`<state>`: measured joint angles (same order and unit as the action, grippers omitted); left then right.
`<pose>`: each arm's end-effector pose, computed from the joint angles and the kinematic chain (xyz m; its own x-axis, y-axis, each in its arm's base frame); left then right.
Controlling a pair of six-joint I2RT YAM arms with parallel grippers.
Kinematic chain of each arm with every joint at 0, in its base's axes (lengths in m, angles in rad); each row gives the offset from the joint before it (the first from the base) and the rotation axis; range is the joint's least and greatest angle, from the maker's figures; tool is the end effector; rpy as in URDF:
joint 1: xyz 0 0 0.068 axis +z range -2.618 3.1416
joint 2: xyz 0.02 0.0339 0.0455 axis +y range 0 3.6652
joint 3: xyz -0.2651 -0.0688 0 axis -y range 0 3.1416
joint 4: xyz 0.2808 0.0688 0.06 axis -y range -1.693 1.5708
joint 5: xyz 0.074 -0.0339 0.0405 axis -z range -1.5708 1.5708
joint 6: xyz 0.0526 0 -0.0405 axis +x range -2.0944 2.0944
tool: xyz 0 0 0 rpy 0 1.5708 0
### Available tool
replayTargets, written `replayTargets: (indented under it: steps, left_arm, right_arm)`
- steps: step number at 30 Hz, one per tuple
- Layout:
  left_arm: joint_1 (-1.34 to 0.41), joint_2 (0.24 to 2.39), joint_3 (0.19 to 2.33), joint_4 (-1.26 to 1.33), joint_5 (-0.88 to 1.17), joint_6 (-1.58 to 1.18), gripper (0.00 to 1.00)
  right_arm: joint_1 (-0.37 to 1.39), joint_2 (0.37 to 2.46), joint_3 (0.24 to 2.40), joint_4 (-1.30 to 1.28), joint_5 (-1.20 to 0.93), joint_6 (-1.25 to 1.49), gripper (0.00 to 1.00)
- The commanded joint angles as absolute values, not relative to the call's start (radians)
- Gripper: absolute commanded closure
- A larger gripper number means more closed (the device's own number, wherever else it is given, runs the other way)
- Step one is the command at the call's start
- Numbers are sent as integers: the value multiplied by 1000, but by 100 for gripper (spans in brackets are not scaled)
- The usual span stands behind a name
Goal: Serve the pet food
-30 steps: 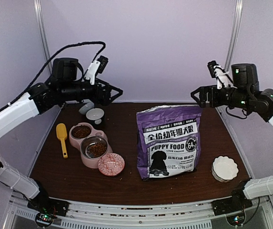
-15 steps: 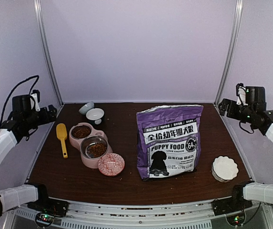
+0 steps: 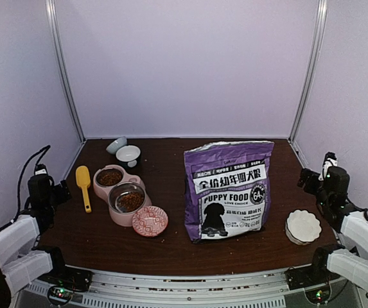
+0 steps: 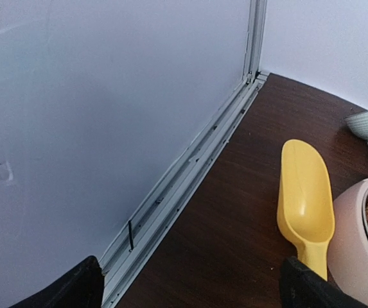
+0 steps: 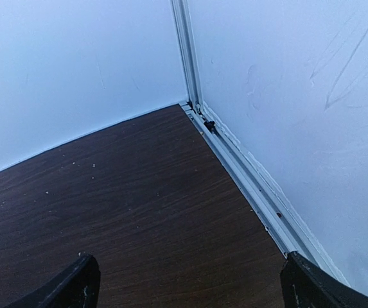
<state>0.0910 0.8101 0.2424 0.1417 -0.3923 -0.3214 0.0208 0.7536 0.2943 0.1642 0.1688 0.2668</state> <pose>0.2152 0.0398 0.1545 -0.2544 -0.3163 -0.9139 -0.5386 0.8312 -0.1378 0.2255 -0.0041 0.1876 -0.2435 0.2549 -0.9358 0.2119 0.9555 0.2051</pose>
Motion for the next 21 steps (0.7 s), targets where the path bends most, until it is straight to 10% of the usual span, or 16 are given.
replayTargets:
  steps: [1, 21]
  left_arm:
    - [94, 917, 225, 506, -412, -247, 2]
    - [69, 1301, 308, 910, -429, -141, 2]
  right_arm:
    - [15, 790, 197, 558, 255, 207, 0]
    - [14, 1207, 195, 1035, 215, 130, 0]
